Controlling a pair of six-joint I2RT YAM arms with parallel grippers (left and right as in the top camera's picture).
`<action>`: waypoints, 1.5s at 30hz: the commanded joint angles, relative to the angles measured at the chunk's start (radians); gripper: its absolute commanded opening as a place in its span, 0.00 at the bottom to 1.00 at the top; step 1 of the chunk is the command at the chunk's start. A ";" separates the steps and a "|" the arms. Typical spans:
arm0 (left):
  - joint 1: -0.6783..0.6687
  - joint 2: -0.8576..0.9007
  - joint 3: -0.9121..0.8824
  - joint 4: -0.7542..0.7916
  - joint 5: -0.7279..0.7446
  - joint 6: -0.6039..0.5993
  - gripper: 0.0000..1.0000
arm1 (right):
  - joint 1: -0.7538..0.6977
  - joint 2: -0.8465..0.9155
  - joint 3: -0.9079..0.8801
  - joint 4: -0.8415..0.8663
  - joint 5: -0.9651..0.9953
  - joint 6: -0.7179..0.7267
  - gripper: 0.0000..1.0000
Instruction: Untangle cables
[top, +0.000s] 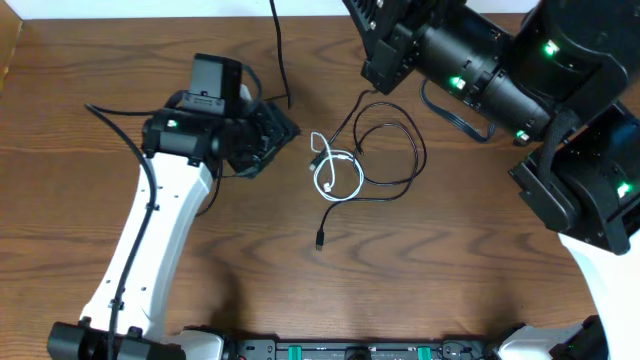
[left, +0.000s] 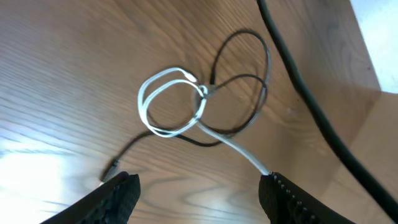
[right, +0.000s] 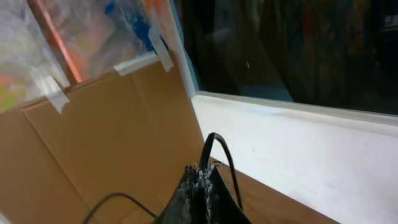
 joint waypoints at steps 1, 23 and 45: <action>-0.033 0.011 -0.002 0.024 0.005 -0.110 0.67 | -0.003 -0.014 0.013 0.017 -0.013 0.048 0.01; -0.147 0.095 -0.002 0.096 0.039 -0.057 0.12 | -0.072 -0.022 0.013 -0.058 0.189 0.020 0.01; -0.142 -0.053 -0.002 0.102 0.174 0.249 0.14 | -0.423 -0.011 0.012 -0.369 0.318 -0.296 0.01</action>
